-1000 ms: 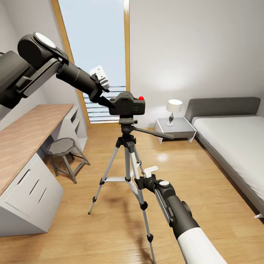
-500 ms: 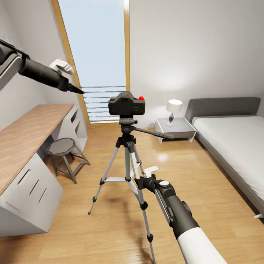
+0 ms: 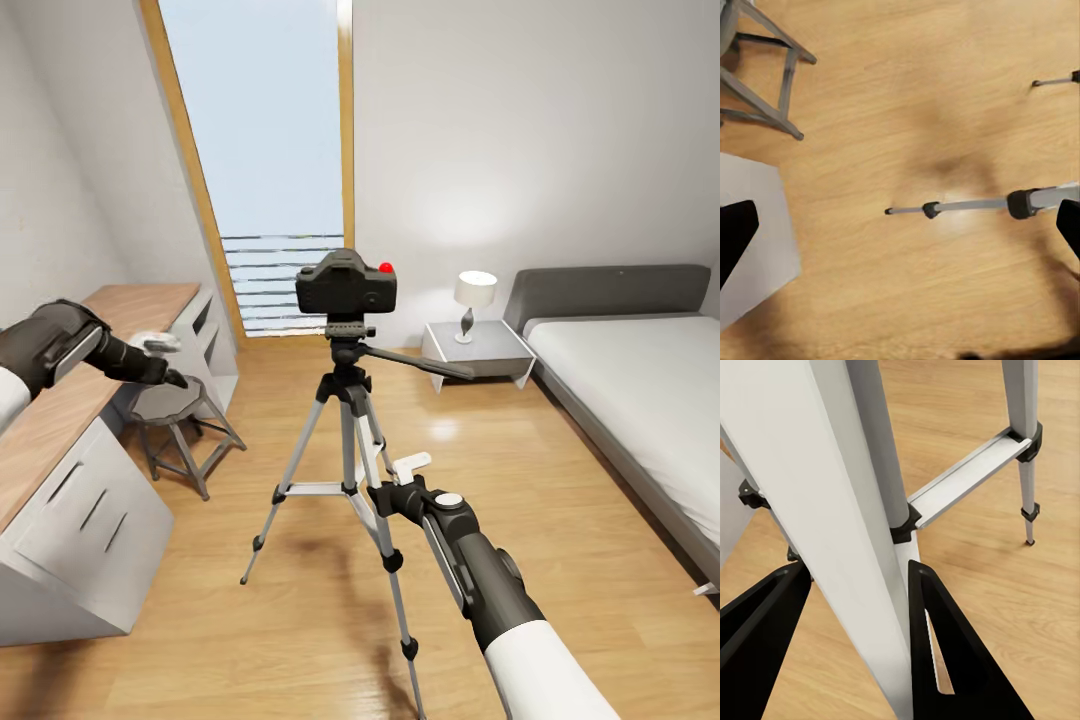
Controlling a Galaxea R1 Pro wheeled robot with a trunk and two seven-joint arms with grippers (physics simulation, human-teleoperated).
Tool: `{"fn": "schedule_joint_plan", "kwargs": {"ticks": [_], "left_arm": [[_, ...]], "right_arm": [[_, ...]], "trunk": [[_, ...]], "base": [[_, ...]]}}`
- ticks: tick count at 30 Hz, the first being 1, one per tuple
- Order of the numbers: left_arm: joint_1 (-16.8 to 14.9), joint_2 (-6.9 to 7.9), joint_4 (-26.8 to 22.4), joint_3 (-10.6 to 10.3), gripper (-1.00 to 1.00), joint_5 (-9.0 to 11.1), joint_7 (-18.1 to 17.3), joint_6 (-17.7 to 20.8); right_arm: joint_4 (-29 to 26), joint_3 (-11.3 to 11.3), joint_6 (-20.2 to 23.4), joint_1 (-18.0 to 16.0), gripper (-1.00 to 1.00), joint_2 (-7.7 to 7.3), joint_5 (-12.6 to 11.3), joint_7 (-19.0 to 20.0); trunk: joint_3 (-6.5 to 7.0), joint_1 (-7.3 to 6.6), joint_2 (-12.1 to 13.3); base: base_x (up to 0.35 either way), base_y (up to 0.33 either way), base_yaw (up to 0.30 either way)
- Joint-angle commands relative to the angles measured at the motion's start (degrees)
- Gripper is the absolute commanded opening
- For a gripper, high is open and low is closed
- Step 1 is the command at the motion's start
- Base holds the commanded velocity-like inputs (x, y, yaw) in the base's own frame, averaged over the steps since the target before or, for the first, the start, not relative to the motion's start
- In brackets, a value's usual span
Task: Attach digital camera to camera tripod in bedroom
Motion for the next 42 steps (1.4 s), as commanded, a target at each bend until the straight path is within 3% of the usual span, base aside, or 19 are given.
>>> {"fn": "schedule_joint_plan", "kwargs": {"ticks": [1,5,6,11,14,15,21,22,28,29,30,36,37,42], "left_arm": [[1.47,-0.22,0.85,-0.17,1.00,0.22,0.56,-0.33],[8.20,-1.35,4.28,-0.12,1.00,1.07,2.38,-3.30],[11.53,-2.15,6.00,-0.09,1.00,1.74,2.85,-5.02],[19.28,-5.38,11.04,-0.05,1.00,3.74,3.41,-8.39],[23.70,-7.91,14.61,-0.01,1.00,4.68,3.58,-9.50],[26.49,-9.47,16.81,0.03,1.00,5.20,3.65,-10.27],[34.51,-12.73,20.03,0.21,1.00,7.31,3.74,-16.30],[37.37,-13.47,20.46,0.33,1.00,8.64,3.75,-19.74],[45.52,-14.94,21.13,0.52,1.00,15.65,3.78,-28.64],[46.81,-15.05,21.18,0.53,1.00,17.10,3.79,-29.61],[49.38,-15.21,21.26,0.55,1.00,20.17,3.82,-31.04],[55.87,-15.42,21.37,0.57,1.00,29.15,3.99,-33.42],[57.27,-15.38,21.41,0.58,1.00,31.60,4.38,-34.24],[59.80,-15.60,21.43,0.55,1.00,35.65,8.17,-37.32]], "right_arm": [[1.00,-0.18,0.17,-0.03,-1.00,-0.02,1.35,0.46],[1.00,-0.22,0.17,-0.03,-1.00,-0.07,1.27,0.48],[1.02,-0.23,0.18,-0.03,-1.00,-0.08,1.24,0.49],[1.07,-0.24,0.23,-0.03,-1.00,-0.05,1.15,0.51],[1.19,-0.24,0.24,-0.03,-1.00,-0.06,1.12,0.65],[1.35,-0.24,0.25,-0.03,-1.00,-0.09,1.11,0.76],[1.74,-0.25,0.25,-0.03,-1.00,-0.12,1.10,1.00],[1.79,-0.25,0.25,-0.03,-1.00,-0.09,1.06,1.06],[1.86,-0.25,0.27,-0.03,-1.00,-0.07,1.08,1.21],[1.86,-0.25,0.28,-0.03,-1.00,-0.05,1.07,1.23],[1.87,-0.25,0.31,-0.03,-1.00,-0.04,1.04,1.25],[1.88,-0.25,0.41,-0.03,-1.00,0.05,1.01,1.28],[1.88,-0.25,0.46,-0.03,-1.00,0.06,1.01,1.28],[1.88,-0.25,0.59,-0.03,-1.00,0.06,1.04,1.28]], "trunk": [[-0.11,0.04,-0.12],[-0.11,0.04,-0.12],[-0.11,0.04,-0.12],[-0.11,0.04,-0.12],[-0.11,0.04,-0.12],[-0.11,0.04,-0.12],[-0.11,0.04,-0.12],[-0.11,0.04,-0.12],[-0.11,0.04,-0.12],[-0.11,0.04,-0.12],[-0.11,0.04,-0.12],[-0.11,0.04,-0.12],[-0.11,0.04,-0.12],[-0.11,0.04,-0.12]], "base": [[0.000,0.000,0.000],[0.000,0.000,0.000],[0.000,0.000,0.000],[0.000,0.000,0.000],[0.000,0.000,0.000],[0.000,0.000,0.000],[0.000,0.000,0.000],[0.000,0.000,0.000],[0.000,0.000,0.000],[0.000,0.000,0.000],[0.000,0.000,0.000],[0.000,0.000,0.000],[0.000,0.000,0.000],[0.000,0.000,0.000]]}}
